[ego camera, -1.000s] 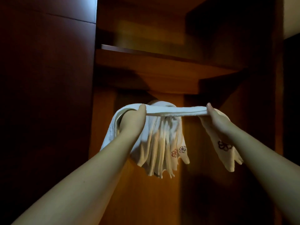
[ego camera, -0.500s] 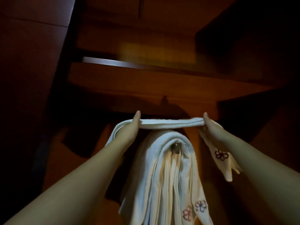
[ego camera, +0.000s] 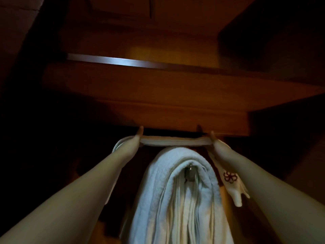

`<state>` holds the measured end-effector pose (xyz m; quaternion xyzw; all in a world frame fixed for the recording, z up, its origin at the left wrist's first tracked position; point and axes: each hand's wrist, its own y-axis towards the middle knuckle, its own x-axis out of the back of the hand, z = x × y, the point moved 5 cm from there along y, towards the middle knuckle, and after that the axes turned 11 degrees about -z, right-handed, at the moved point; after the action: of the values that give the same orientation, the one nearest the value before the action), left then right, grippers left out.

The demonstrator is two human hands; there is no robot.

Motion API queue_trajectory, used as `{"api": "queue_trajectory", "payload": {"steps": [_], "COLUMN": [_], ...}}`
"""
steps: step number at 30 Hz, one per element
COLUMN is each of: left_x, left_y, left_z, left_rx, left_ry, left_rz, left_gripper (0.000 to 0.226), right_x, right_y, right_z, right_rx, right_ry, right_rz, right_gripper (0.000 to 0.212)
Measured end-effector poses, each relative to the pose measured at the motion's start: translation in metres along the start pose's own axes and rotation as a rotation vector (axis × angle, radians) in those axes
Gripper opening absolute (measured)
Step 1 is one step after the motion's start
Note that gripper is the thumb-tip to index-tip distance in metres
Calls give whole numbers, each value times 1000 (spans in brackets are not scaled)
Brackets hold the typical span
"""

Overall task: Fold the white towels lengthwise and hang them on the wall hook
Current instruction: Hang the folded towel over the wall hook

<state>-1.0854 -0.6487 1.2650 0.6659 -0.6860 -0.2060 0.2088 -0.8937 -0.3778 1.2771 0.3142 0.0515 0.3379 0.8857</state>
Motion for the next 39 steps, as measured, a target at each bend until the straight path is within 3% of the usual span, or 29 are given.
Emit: {"api": "queue_trajectory", "payload": {"steps": [2,5,10,13,18,24,28,31,33,36,39], "left_x": [-2,-4,-7,-5,-7,-13,-8,6,13,14,16], "left_y": [2,4,-8,-11,-7,-27,-68,-92,-107,-122,-120], "left_z": [-1,-6,7,10,5,37,55,67,72,85,102], "left_rx": [8,-11,-15,-50,13,-27,-163,-373,-574,-844,-693], "left_ry": [10,29,42,15,-30,16,149,245,310,585,724], "left_rz": [12,42,18,-25,-45,147,246,73,-30,-242,-348], "left_gripper": [89,92,102,91,73,78,57,24,15,44,84], "right_x": [-3,0,-4,-8,-10,-14,-5,14,26,30,35], "right_y": [2,8,1,-4,-1,-26,-63,-74,-79,-84,-84], "right_z": [-5,-6,-20,-26,-15,-26,-44,-58,-66,-82,-98], "right_rx": [2,11,7,-30,-24,-27,57,174,217,341,264], "right_ry": [25,31,53,68,174,50,-156,-361,-418,-627,-831], "right_rz": [-3,-74,-41,-4,-126,18,118,-105,-276,-385,-494], "right_gripper": [80,91,80,85,76,74,35,25,26,47,78]}}
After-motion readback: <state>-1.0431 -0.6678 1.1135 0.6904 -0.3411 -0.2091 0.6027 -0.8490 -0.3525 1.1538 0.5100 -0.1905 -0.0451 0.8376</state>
